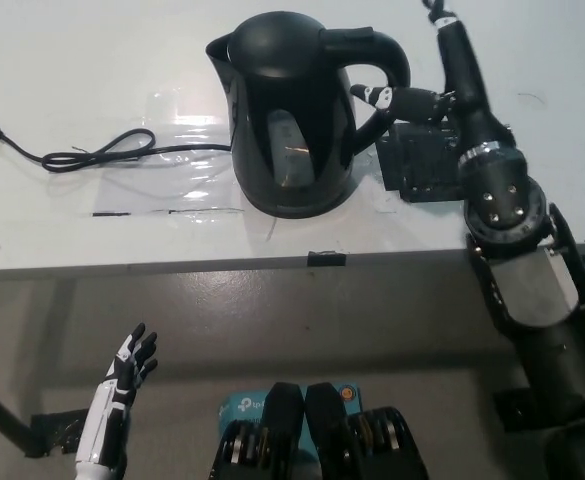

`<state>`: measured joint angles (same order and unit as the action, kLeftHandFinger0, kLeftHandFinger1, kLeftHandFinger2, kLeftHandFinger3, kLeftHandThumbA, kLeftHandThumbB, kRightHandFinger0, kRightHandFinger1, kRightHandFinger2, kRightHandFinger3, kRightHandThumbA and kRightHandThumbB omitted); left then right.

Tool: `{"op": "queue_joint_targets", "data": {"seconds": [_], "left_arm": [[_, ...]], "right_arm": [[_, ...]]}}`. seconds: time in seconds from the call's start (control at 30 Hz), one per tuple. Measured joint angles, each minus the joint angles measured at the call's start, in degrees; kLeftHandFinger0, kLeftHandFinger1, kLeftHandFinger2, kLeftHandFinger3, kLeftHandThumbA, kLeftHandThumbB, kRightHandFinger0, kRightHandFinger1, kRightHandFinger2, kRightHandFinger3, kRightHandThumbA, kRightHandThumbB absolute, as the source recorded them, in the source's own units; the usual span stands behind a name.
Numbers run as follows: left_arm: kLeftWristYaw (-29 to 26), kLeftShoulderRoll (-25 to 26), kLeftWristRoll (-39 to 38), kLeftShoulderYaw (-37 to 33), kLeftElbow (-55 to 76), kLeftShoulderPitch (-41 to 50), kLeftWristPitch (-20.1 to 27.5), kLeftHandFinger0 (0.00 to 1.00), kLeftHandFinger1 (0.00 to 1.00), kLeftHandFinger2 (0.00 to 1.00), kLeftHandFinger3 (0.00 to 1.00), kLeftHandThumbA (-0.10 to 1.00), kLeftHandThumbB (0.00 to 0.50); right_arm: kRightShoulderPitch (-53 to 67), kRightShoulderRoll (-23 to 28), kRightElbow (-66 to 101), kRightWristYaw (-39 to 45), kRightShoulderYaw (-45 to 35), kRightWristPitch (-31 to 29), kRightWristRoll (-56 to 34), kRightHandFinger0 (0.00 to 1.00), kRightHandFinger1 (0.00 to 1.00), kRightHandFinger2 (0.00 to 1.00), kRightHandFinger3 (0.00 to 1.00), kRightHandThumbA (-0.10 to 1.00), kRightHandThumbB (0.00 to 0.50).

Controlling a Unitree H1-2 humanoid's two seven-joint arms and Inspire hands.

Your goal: Use the right hand to grab the handle of the kettle from the base and place it on the right side

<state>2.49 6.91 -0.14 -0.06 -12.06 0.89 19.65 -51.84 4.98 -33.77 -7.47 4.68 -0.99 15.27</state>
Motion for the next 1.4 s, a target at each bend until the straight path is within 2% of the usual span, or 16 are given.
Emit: {"op": "queue_joint_targets", "data": {"seconds": [0.17,0.5,0.7,0.73,0.77,0.8,0.83,0.87,0.9,0.93,0.97,1.03,1.07,1.1,1.17,1.4], "left_arm": [[0.22,0.1,0.02,0.02,0.0,-0.25,0.01,1.0,1.0,1.0,1.0,1.0,0.5],[0.72,0.4,-0.01,0.14,0.0,-0.34,0.04,1.0,1.0,1.0,1.0,1.0,0.5],[1.02,0.42,-0.06,0.24,-0.03,-0.44,0.08,1.0,1.0,1.0,1.0,1.0,0.5],[1.06,0.41,-0.07,0.24,-0.04,-0.43,0.08,1.0,1.0,1.0,1.0,1.0,0.5],[1.16,0.41,-0.12,0.26,-0.07,-0.42,0.08,1.0,1.0,1.0,1.0,1.0,0.5],[1.2,0.42,-0.18,0.29,-0.09,-0.41,0.08,1.0,1.0,1.0,1.0,1.0,0.5],[1.21,0.42,-0.21,0.3,-0.1,-0.41,0.08,1.0,1.0,1.0,1.0,1.0,0.5],[1.22,0.42,-0.25,0.32,-0.1,-0.42,0.08,1.0,1.0,1.0,1.0,1.0,0.5],[1.22,0.42,-0.29,0.33,-0.1,-0.41,0.08,1.0,1.0,1.0,1.0,1.0,0.5],[1.22,0.42,-0.32,0.34,-0.1,-0.42,0.08,1.0,1.0,1.0,1.0,1.0,0.5],[1.22,0.42,-0.38,0.36,-0.11,-0.41,0.08,1.0,1.0,1.0,1.0,1.0,0.5],[1.22,0.42,-0.5,0.39,-0.13,-0.41,0.07,1.0,1.0,1.0,1.0,1.0,0.5],[1.22,0.41,-0.57,0.39,-0.12,-0.42,0.07,1.0,1.0,1.0,1.0,1.0,0.5],[1.23,0.41,-0.64,0.38,-0.12,-0.43,0.07,1.0,1.0,1.0,1.0,1.0,0.5],[1.32,0.43,-0.8,0.4,-0.12,-0.44,0.07,1.0,1.0,1.0,1.0,1.0,0.5],[1.91,0.7,-1.82,0.69,-0.11,-1.39,0.18,1.0,1.0,1.0,1.0,1.0,0.499]], "right_arm": [[-2.59,0.0,-6.37,-0.14,0.15,-0.51,0.01,1.0,1.0,1.0,1.0,0.95,0.286],[-4.11,-0.08,-10.75,-1.07,0.19,-2.34,-0.03,1.0,1.0,1.0,1.0,0.91,0.242],[-5.63,-1.54,-14.22,-5.29,-0.08,-6.04,0.08,1.0,1.0,1.0,1.0,0.59,0.225],[-6.07,-1.85,-15.56,-6.23,-0.09,-6.83,0.13,0.92,1.0,1.0,1.0,0.52,0.213],[-6.58,-2.26,-16.86,-7.43,-0.16,-7.61,0.18,0.77,0.9,1.0,1.0,0.44,0.191],[-6.93,-2.6,-18.1,-8.53,-0.16,-8.22,0.32,0.62,0.75,0.82,0.82,0.32,0.169],[-7.16,-2.91,-18.96,-9.27,-0.14,-8.57,0.47,0.34,0.43,0.56,0.65,0.16,0.17],[-7.43,-3.28,-20.08,-10.29,-0.07,-9.02,0.73,0.24,0.35,0.5,0.61,0.1,0.17],[-7.83,-3.7,-21.56,-11.55,0.07,-9.54,1.14,0.05,0.17,0.34,0.46,-0.03,0.18],[-8.14,-3.9,-22.52,-12.36,0.16,-9.82,1.38,0.0,0.06,0.3,0.37,-0.1,0.189],[-8.46,-4.11,-23.47,-13.23,0.35,-9.99,1.7,0.0,0.1,0.38,0.37,-0.1,0.19],[-9.23,-4.43,-25.54,-15.59,0.98,-10.42,2.48,0.0,0.22,0.66,0.52,-0.1,0.208],[-9.63,-4.46,-26.68,-16.84,1.36,-10.65,2.84,0.0,0.17,0.66,0.55,-0.1,0.18],[-10.14,-4.54,-27.84,-17.97,1.78,-10.86,3.19,0.0,0.23,0.72,0.65,-0.1,0.148],[-11.16,-4.69,-30.15,-19.81,2.55,-11.34,3.82,0.0,0.29,0.75,0.75,-0.1,0.155],[-17.56,-5.69,-39.06,-25.35,5.45,-14.12,5.11,0.0,0.35,0.74,0.78,-0.1,0.161]]}}
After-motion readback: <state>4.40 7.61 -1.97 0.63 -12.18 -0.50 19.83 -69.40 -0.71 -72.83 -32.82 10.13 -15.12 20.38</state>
